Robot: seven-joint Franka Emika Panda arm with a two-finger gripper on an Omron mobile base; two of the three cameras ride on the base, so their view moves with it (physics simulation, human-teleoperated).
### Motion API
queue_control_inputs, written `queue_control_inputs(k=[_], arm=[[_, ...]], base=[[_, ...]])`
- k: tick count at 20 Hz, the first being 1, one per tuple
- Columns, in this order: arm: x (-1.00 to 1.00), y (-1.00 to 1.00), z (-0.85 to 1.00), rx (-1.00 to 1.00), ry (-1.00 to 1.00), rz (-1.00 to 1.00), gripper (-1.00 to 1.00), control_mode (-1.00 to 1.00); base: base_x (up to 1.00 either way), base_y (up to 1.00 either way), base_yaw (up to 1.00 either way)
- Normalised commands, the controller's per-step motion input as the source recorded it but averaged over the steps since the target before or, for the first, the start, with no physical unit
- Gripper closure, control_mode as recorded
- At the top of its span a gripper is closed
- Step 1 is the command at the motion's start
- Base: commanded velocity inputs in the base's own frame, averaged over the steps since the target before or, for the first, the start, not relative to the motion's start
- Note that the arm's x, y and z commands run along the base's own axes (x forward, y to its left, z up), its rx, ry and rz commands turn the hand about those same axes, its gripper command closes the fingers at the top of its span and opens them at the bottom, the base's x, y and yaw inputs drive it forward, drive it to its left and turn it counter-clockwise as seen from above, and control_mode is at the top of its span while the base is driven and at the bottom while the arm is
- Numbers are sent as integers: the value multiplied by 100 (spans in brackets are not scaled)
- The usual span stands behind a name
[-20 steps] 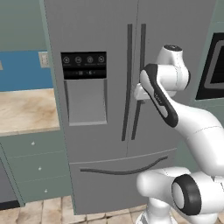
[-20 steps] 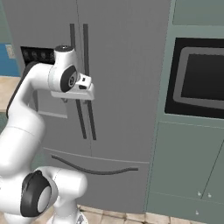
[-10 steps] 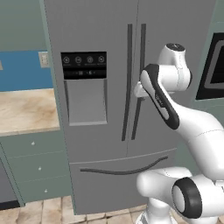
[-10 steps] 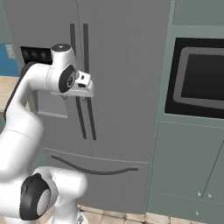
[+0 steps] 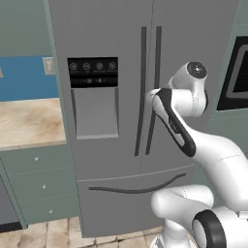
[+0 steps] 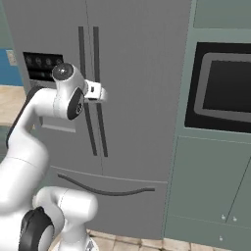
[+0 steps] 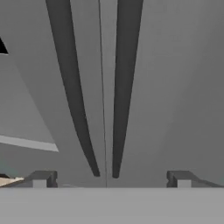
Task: Retrieve the sausage and cheese from the fridge and place them on the cutting board on the counter.
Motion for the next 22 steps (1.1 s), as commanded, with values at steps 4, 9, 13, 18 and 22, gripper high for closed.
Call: queue_control_inputs(k=[4, 9, 13, 18, 22], arm=[[71, 0, 17, 0, -4, -12, -100, -100], [62, -3, 10, 2, -3, -6, -100, -100], [61, -14, 0, 5, -7, 0, -100, -100], [52, -21, 0, 7, -10, 0, -100, -100], [50, -6, -3, 6, -8, 0, -100, -100]], base=[[0, 0, 0], [0, 0, 0], [0, 0, 0], [0, 0, 0], [0, 0, 0]])
